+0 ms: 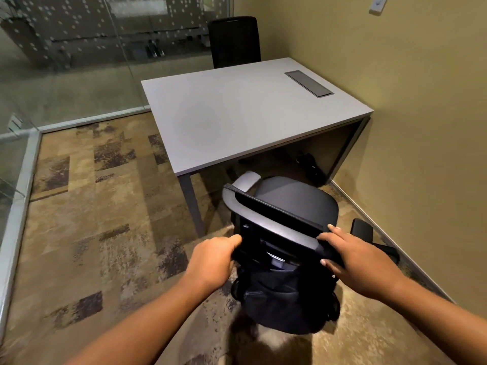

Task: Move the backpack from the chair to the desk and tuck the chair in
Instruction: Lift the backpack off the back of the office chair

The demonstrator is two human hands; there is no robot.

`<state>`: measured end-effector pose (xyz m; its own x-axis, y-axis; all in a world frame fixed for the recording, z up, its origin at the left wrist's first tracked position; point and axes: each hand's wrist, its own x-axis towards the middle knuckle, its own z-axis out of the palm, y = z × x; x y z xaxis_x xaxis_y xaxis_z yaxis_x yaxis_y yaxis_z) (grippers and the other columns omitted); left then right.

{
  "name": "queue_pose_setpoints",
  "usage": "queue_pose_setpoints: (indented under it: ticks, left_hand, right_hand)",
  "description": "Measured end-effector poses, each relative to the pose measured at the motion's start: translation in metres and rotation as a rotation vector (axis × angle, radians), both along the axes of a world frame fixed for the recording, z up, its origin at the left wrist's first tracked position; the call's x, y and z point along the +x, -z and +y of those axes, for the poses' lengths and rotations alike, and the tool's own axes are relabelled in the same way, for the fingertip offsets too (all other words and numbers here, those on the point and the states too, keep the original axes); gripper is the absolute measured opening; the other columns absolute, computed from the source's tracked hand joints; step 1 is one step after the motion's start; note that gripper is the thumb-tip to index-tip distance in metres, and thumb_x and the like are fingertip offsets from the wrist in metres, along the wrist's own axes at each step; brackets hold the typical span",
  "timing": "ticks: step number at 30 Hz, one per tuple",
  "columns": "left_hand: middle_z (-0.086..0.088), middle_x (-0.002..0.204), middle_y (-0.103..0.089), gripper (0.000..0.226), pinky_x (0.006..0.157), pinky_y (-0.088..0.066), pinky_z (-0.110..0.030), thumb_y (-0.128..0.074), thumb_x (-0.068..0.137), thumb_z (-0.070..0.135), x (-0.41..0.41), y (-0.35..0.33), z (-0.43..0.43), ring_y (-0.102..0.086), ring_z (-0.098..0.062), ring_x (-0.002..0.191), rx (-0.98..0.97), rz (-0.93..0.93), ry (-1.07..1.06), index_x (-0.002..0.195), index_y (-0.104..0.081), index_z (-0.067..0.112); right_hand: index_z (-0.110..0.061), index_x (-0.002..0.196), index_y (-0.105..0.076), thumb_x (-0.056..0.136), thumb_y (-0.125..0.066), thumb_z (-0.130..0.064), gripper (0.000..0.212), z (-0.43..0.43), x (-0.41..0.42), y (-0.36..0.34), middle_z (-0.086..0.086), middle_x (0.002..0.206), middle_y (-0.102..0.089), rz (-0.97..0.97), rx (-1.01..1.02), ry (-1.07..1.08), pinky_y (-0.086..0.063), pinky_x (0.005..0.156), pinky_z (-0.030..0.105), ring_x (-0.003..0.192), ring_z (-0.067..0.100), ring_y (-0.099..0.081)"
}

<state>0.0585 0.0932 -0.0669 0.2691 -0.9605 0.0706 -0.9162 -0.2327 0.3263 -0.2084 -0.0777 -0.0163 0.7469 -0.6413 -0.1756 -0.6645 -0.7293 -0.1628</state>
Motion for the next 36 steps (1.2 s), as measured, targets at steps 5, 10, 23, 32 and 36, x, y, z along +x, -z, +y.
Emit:
queue_pose_setpoints:
  ticks: [5, 10, 23, 32, 36]
  left_hand:
    - [0.005, 0.069, -0.062, 0.029, 0.049, -0.045, -0.035, -0.070, 0.073, 0.016, -0.014, -0.005, 0.013, -0.062, -0.026, 0.067, -0.059, 0.042, -0.010, 0.080, -0.043, 0.026]
    - [0.004, 0.066, -0.063, 0.024, 0.044, -0.042, -0.034, -0.075, 0.073, 0.012, -0.017, -0.022, 0.019, -0.061, -0.027, 0.063, -0.078, -0.009, -0.031, 0.079, -0.054, 0.023]
    - [0.006, 0.070, -0.062, 0.031, 0.044, -0.040, -0.033, -0.073, 0.066, 0.012, -0.042, -0.056, -0.003, -0.062, -0.024, 0.066, -0.143, -0.055, 0.050, 0.080, -0.049, 0.025]
    - [0.002, 0.073, -0.064, 0.021, 0.050, -0.048, -0.039, -0.067, 0.073, 0.011, -0.097, -0.059, -0.022, -0.064, -0.028, 0.072, -0.091, -0.011, 0.182, 0.084, -0.054, 0.023]
    - [0.000, 0.070, -0.064, 0.023, 0.049, -0.045, -0.039, -0.069, 0.069, 0.009, -0.123, -0.054, -0.026, -0.063, -0.030, 0.070, -0.076, 0.003, 0.218, 0.080, -0.053, 0.020]
  right_hand:
    - [-0.038, 0.114, -0.035, 0.082, -0.051, -0.063, 0.044, -0.014, 0.011, -0.019, 0.003, 0.124, -0.057, 0.208, -0.122, -0.110, -0.050, 0.071, 0.037, 0.102, 0.027, -0.061]
    - [-0.024, 0.102, -0.049, 0.077, -0.053, -0.070, 0.053, -0.025, 0.025, -0.023, 0.008, 0.096, -0.059, 0.294, -0.239, -0.241, -0.038, 0.057, 0.035, 0.083, 0.032, -0.062]
    - [-0.021, 0.097, -0.056, 0.079, -0.046, -0.075, 0.057, -0.054, -0.037, -0.055, 0.000, 0.091, -0.054, 0.327, -0.281, -0.270, -0.046, 0.059, 0.036, 0.077, 0.025, -0.060]
    - [-0.024, 0.090, -0.049, 0.083, -0.046, -0.067, 0.043, -0.055, -0.113, -0.035, -0.003, 0.092, -0.052, 0.257, -0.292, -0.177, -0.037, 0.054, 0.032, 0.065, 0.019, -0.055]
    - [-0.024, 0.090, -0.047, 0.084, -0.047, -0.064, 0.040, -0.051, -0.136, -0.027, -0.003, 0.094, -0.051, 0.241, -0.276, -0.106, -0.036, 0.052, 0.032, 0.069, 0.022, -0.060]
